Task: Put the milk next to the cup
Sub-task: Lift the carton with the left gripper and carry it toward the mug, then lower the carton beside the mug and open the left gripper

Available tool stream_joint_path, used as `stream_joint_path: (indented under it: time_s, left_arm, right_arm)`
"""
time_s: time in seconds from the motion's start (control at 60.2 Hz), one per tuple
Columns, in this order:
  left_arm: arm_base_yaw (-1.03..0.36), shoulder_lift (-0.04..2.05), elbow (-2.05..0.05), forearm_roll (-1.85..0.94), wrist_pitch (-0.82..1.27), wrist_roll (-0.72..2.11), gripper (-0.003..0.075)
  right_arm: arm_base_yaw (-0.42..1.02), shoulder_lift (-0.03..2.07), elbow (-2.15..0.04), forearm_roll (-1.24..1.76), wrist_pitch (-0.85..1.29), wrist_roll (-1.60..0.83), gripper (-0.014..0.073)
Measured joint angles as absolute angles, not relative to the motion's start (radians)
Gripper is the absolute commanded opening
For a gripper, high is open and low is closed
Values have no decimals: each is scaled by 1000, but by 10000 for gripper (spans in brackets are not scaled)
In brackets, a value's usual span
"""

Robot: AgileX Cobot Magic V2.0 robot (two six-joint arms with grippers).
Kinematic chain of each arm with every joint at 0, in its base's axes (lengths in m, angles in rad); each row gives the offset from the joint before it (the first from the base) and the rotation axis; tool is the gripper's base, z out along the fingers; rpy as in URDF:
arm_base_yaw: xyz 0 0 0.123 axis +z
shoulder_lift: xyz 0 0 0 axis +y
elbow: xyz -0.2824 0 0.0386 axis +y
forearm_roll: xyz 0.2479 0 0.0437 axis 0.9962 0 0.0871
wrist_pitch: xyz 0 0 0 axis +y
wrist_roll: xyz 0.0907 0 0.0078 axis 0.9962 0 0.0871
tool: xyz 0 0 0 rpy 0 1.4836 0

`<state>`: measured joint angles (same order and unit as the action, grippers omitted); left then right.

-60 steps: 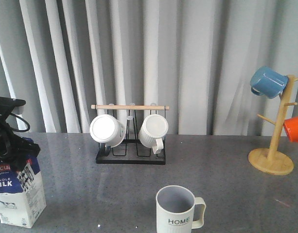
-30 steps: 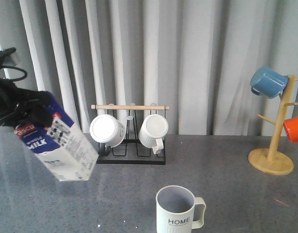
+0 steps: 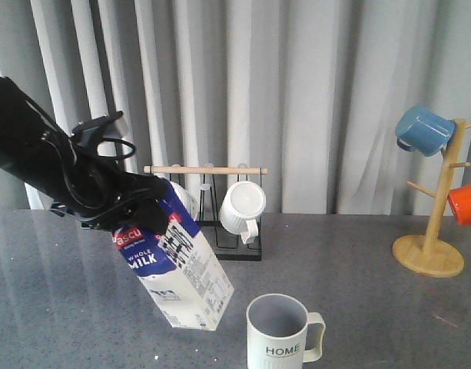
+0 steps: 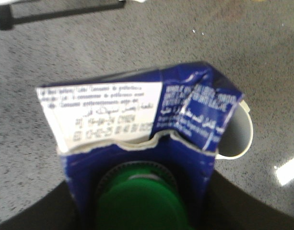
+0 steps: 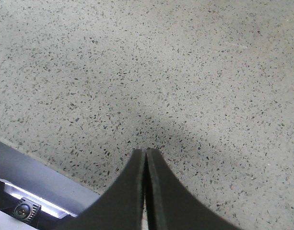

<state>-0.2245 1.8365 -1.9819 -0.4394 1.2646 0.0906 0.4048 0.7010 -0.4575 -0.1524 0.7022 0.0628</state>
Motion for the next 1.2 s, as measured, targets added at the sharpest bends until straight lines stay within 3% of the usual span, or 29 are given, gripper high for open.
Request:
stream_joint_path:
  time_s: [0.365, 0.482, 0.598, 0.913, 1.03, 1.196]
  left_arm:
    - [-314, 1942, -1982, -367, 1256, 49, 8]
    - [-322, 1953, -1982, -357, 1250, 46, 43]
    - [-327, 1953, -1982, -352, 1250, 46, 125]
    - [-328, 1953, -1982, -351, 1250, 46, 501]
    - [-328, 1953, -1982, -351, 1250, 44, 561]
    - [-328, 1953, -1982, -351, 1250, 42, 566]
  right_arm:
    - [405, 701, -457, -149, 702, 63, -8]
    - [405, 701, -457, -149, 702, 63, -8]
    - [405, 701, -457, -149, 702, 63, -8]
    - [405, 701, -457, -149, 703, 63, -8]
    - [405, 701, -457, -149, 702, 63, -8]
    - [405, 701, -457, -149, 701, 63, -8]
